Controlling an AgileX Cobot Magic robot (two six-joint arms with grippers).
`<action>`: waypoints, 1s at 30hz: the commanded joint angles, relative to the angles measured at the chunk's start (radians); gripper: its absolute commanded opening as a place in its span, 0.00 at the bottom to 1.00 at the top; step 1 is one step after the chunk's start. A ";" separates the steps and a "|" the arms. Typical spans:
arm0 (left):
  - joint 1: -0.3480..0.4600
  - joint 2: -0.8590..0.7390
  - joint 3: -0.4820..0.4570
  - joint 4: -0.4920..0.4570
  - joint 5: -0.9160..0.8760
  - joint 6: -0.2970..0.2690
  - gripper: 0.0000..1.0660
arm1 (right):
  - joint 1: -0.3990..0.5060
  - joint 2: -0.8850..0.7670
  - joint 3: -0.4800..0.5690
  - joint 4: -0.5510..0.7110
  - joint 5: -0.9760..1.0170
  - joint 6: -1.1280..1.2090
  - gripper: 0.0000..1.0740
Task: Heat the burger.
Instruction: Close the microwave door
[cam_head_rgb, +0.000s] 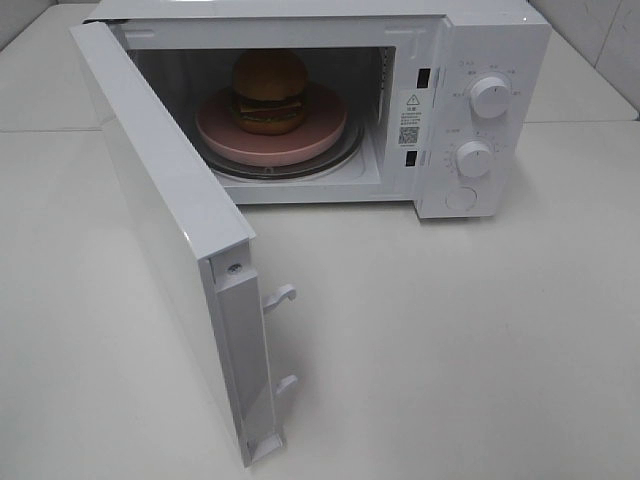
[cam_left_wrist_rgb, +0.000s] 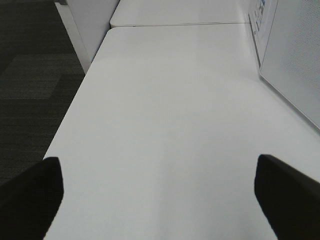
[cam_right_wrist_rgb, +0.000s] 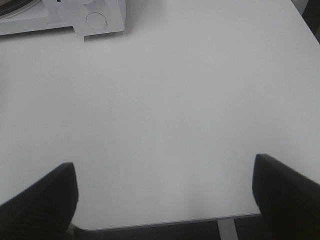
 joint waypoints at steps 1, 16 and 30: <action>-0.006 -0.006 0.002 0.004 -0.009 -0.004 0.92 | -0.004 -0.033 0.003 0.006 -0.003 -0.007 0.84; -0.006 -0.005 -0.006 -0.098 -0.008 -0.035 0.92 | -0.004 -0.033 0.003 0.006 -0.003 -0.007 0.84; -0.026 0.141 0.033 -0.182 -0.463 -0.027 0.61 | -0.004 -0.033 0.003 0.006 -0.003 -0.007 0.84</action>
